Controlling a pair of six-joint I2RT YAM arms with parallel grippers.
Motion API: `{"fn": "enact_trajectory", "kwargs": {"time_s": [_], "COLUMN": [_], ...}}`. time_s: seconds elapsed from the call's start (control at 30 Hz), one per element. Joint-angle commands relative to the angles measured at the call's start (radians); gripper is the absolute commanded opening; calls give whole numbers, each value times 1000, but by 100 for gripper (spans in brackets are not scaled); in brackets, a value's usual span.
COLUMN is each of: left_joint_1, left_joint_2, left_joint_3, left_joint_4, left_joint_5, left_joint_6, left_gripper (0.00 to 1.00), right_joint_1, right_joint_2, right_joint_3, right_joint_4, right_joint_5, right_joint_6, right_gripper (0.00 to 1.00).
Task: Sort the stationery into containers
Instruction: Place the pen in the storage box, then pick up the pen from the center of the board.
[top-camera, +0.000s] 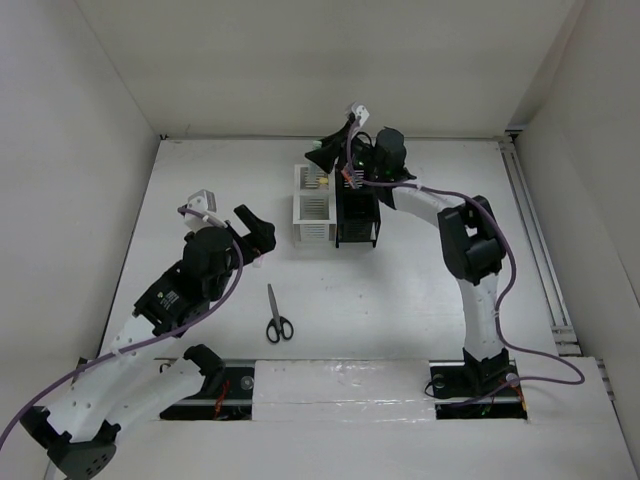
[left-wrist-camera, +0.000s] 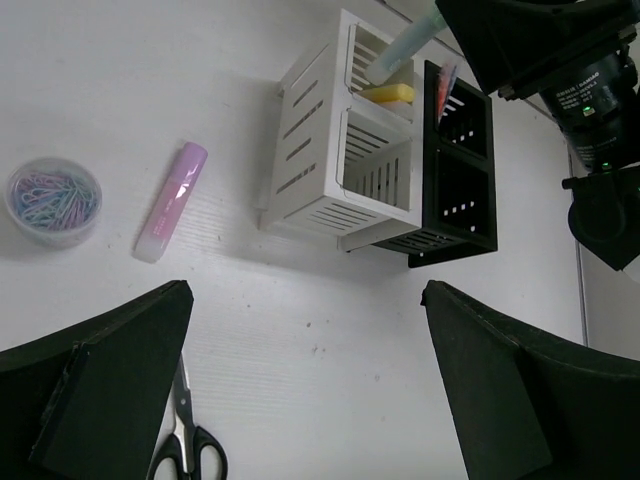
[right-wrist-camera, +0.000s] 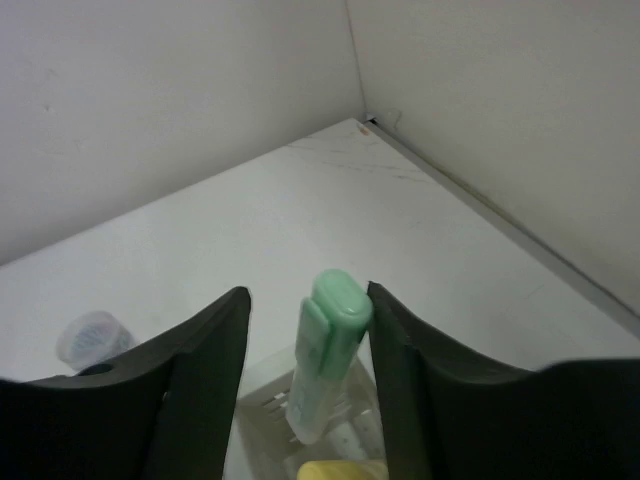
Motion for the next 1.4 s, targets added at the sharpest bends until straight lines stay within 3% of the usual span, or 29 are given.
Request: {"fn": "enact_trajectory", "kwargs": {"time_s": [0.0, 0.1, 0.57, 0.77, 0.93, 1.17, 1.37], "left_joint_1": [3, 3, 3, 48, 48, 57, 109], "left_joint_2": [-4, 5, 126, 207, 322, 483, 554], "left_joint_3": [-1, -12, -211, -259, -234, -187, -177], "left_joint_4": [39, 39, 216, 319, 328, 364, 478], "left_joint_5": [3, -6, -69, -60, -104, -142, -41], "left_joint_6": [11, 2, -58, -1, 23, 98, 206], "left_gripper": [100, 100, 100, 94, 94, 94, 94], "right_joint_1": [0, 20, 49, 58, 76, 106, 158], "right_joint_2": [-8, -45, -474, -623, -707, -828, -891], "right_joint_3": [14, -24, -371, -561, -702, -842, -907], "right_joint_4": [89, 109, 320, 402, 489, 488, 479], "right_joint_5": [-47, -47, -17, -54, -65, -56, -47], "right_joint_6": [-2, -2, 41, 76, 122, 122, 101], "right_gripper": [61, 100, 100, 100, 100, 100, 100]}}
